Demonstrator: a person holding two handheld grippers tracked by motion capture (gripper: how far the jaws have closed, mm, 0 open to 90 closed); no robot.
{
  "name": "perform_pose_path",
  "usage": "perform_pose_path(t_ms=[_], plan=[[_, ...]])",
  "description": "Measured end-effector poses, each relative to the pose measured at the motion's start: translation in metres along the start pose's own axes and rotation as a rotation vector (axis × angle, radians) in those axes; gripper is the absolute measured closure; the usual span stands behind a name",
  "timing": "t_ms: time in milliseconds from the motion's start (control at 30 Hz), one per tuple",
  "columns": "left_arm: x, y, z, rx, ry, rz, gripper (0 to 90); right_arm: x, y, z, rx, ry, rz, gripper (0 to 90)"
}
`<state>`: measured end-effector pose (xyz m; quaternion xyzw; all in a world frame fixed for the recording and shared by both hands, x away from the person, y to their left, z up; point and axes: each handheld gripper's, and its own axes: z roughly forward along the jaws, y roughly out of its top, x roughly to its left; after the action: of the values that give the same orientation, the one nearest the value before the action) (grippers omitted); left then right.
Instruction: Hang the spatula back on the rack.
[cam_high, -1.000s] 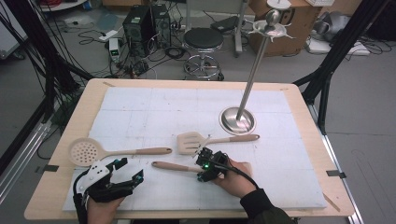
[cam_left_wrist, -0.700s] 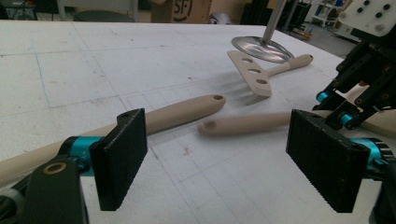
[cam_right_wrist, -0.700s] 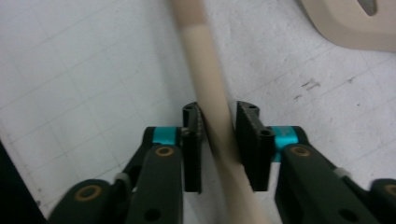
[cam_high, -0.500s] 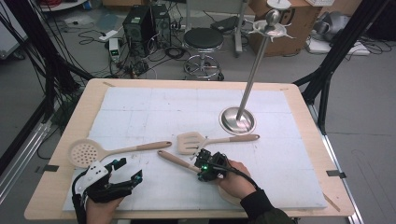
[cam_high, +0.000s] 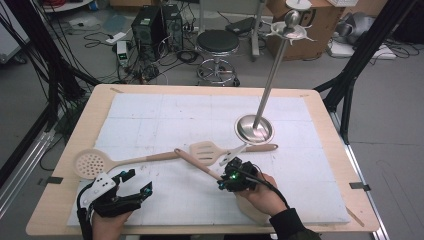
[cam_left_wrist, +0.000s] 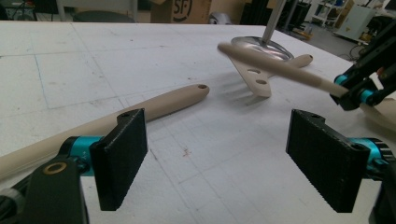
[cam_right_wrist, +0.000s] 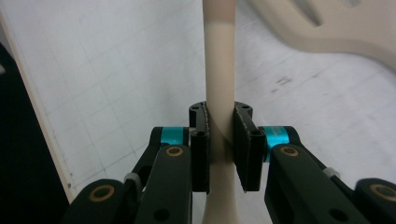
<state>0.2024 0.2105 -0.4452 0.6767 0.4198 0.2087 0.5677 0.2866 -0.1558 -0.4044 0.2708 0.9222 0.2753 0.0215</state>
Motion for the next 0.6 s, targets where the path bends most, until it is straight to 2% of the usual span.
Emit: perform_pose_path(t_ms=[67,100,167,267,333,367,433,500,600], plan=[[0.000,0.000,0.000,0.000,-0.001,0.000,21.2,-0.001,-0.001,-0.003,-0.017,0.000,0.009,78.6],[0.000,0.000,0.000,0.000,-0.001,0.001,21.2,-0.006,-0.003,-0.010,-0.059,-0.004,0.030,78.6],[0.000,0.000,0.000,0.000,-0.001,-0.001,21.2,-0.010,-0.005,-0.017,-0.101,-0.007,0.051,78.5],[0.000,0.000,0.000,-0.001,-0.002,-0.001,21.2,-0.013,-0.007,-0.022,-0.131,-0.013,0.069,78.5],[0.000,0.000,0.000,0.000,-0.002,0.000,21.2,-0.017,-0.012,-0.031,-0.199,-0.031,0.103,78.5],[0.000,0.000,0.000,0.000,-0.002,0.000,21.2,-0.017,-0.012,-0.031,-0.199,-0.031,0.103,78.5],[0.000,0.000,0.000,-0.001,-0.001,0.000,21.2,-0.022,-0.019,-0.039,-0.261,-0.058,0.145,78.5],[0.000,0.000,0.000,-0.001,0.000,0.000,21.3,-0.023,-0.023,-0.042,-0.281,-0.073,0.159,78.5],[0.000,0.000,0.000,0.001,-0.002,0.000,21.3,-0.030,-0.034,-0.051,-0.345,-0.107,0.207,78.5]])
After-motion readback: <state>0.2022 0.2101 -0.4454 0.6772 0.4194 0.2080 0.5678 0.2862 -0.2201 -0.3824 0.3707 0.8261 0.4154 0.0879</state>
